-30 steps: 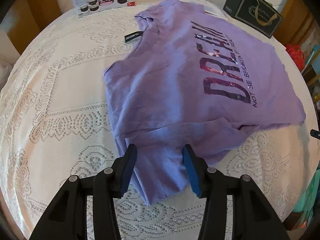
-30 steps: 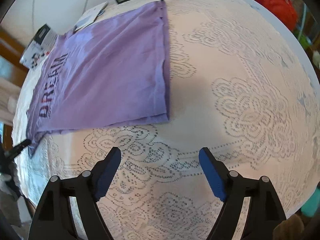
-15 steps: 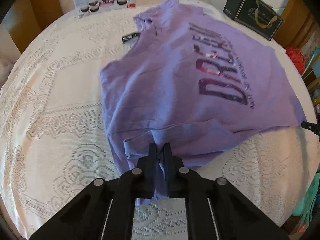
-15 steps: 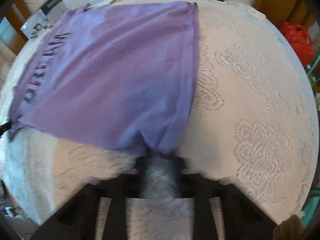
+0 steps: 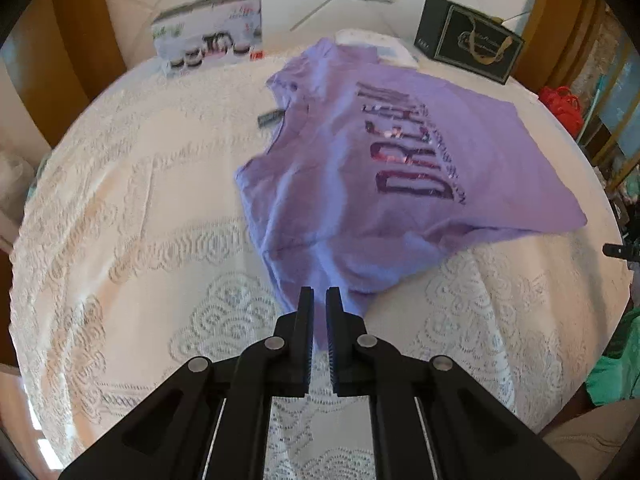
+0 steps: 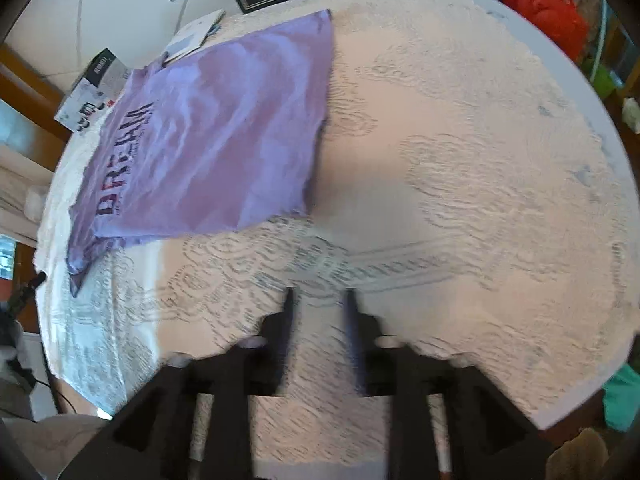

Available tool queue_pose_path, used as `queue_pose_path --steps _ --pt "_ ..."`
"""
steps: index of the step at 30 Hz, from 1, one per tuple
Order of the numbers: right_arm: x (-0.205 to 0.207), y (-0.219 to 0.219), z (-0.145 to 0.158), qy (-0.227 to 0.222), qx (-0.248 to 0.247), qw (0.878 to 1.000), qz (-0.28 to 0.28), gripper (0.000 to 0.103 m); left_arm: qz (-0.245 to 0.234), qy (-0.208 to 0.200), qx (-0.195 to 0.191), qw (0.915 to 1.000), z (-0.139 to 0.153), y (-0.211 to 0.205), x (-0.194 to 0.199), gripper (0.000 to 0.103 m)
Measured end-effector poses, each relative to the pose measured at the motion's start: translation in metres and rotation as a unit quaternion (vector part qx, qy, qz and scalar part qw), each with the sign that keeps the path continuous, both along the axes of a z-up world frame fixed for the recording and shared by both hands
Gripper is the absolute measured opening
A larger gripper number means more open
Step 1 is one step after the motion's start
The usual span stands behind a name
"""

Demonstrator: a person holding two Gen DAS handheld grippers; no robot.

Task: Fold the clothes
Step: 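Release the folded side with both grippers and withdraw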

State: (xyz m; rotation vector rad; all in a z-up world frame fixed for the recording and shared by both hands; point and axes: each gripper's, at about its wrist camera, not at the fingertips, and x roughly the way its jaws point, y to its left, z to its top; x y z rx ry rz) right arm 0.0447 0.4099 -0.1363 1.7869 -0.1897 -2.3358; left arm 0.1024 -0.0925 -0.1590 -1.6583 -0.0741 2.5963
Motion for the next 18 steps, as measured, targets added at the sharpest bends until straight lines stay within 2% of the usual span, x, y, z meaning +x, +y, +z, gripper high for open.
queue_pose_path --steps 1,3,5,8,11,14,16,17,18 --pt "-0.002 -0.002 -0.002 -0.001 -0.003 1.0 0.0 0.065 0.01 -0.004 0.007 0.9999 -0.005 -0.004 -0.002 0.01" --pt "-0.005 -0.006 -0.006 -0.003 -0.008 1.0 0.0 0.065 0.028 -0.009 0.025 0.9993 -0.013 -0.013 -0.008 0.033" --pt "-0.008 -0.01 -0.011 -0.004 -0.013 1.0 0.0 0.065 0.039 -0.005 0.045 0.9982 -0.019 -0.019 -0.017 0.038" --pt "-0.013 -0.015 -0.017 -0.007 -0.021 1.0 0.0 0.065 0.034 -0.008 0.059 0.9977 -0.029 -0.017 -0.033 0.039" --pt "-0.02 -0.027 -0.017 -0.001 -0.018 1.0 0.015 0.067 0.013 -0.015 0.043 0.9989 -0.041 -0.007 -0.046 0.042" --pt "-0.027 -0.039 -0.016 0.005 -0.013 0.999 0.032 0.083 -0.003 -0.034 0.029 0.999 -0.056 0.003 -0.057 0.044" --pt "-0.034 -0.047 -0.02 0.006 -0.003 0.999 0.045 0.09 -0.017 -0.029 0.02 0.9992 -0.059 0.01 -0.055 0.043" --pt "-0.037 -0.051 -0.023 0.005 0.002 0.999 0.052 0.093 -0.023 -0.027 0.016 0.9992 -0.06 0.012 -0.054 0.026" --pt "-0.041 -0.054 -0.028 0.003 0.01 0.998 0.056 0.093 -0.027 -0.029 0.016 0.9991 -0.06 0.014 -0.052 0.004"
